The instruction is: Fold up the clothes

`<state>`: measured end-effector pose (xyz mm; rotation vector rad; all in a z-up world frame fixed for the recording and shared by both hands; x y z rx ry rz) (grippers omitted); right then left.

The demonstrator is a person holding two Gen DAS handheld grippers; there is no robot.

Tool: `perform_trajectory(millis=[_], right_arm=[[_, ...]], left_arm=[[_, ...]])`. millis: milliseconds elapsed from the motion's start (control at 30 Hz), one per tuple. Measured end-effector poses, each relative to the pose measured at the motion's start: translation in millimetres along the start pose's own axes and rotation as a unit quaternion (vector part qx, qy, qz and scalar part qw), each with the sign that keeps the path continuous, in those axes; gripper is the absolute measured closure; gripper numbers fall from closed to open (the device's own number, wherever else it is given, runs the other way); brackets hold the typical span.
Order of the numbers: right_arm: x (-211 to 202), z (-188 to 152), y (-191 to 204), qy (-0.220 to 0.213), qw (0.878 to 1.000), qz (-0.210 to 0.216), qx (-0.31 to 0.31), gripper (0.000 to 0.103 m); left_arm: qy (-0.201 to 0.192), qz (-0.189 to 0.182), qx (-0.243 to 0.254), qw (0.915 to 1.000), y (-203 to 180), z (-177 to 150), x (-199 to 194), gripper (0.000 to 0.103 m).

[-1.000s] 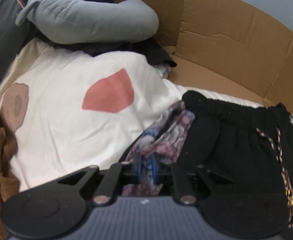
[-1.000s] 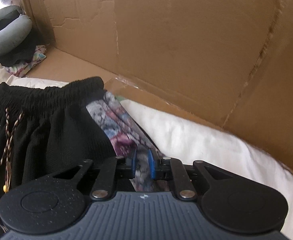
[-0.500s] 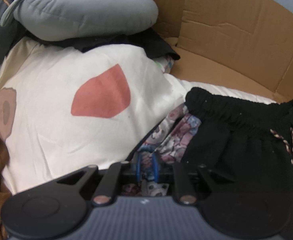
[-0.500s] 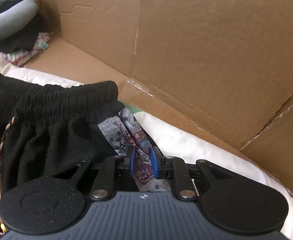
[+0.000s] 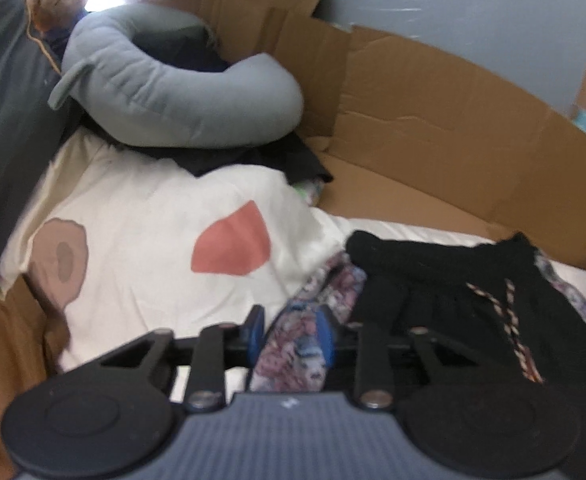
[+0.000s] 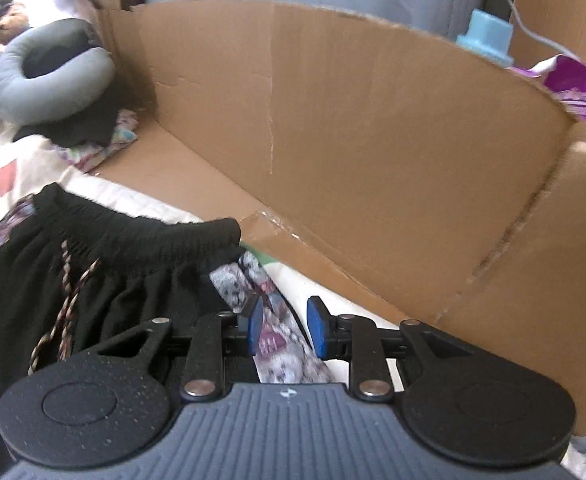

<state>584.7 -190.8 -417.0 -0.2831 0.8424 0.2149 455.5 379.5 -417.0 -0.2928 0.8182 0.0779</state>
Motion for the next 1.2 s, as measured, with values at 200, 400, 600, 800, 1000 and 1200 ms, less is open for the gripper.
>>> perform_trajectory(millis=[200, 400, 600, 800, 1000, 1200], right_arm=[[-22.0, -42.5, -17.6, 0.012, 1.0, 0.009, -0.009, 0.077], [-17.5, -99.6, -33.9, 0.043, 0.999, -0.013, -0.015, 0.08], [-16.1, -140.6, -38.6, 0.065, 0.996, -0.024, -0.058, 0.081], [-36.8, -173.8, -53.0, 0.076, 0.992, -0.028, -0.096, 0.081], [-60.1, -203.4, -78.2, 0.103, 0.989, -0.03, -0.099, 0.081], [-80.7, -220.2, -99.2, 0.12, 0.987, -0.052, -0.091, 0.081]], left_arm=[[0.037, -0.019, 0.006, 0.9991, -6.3, -39.0, 6.9, 0.091], [0.057, 0.002, -0.011, 0.9983, 11.5, -77.0, 12.8, 0.093], [0.085, 0.012, -0.005, 0.9963, 20.1, -103.1, 6.7, 0.093], [0.103, 0.021, 0.009, 0.9944, 27.0, -123.7, -7.7, 0.093], [0.112, 0.024, -0.006, 0.9934, 33.4, -145.3, -25.7, 0.093], [0.121, 0.037, 0.02, 0.9918, 32.4, -161.4, -42.7, 0.093]])
Point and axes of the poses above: each gripper's, at about its wrist camera, not at the fingertips, and x roughly the way its jaws point, y to its left, z to its top, the point moved 10 cm from there along x, roughly the way its jaws point, and after that the axes turned 11 degrees about -z, right-handed, at the moved point
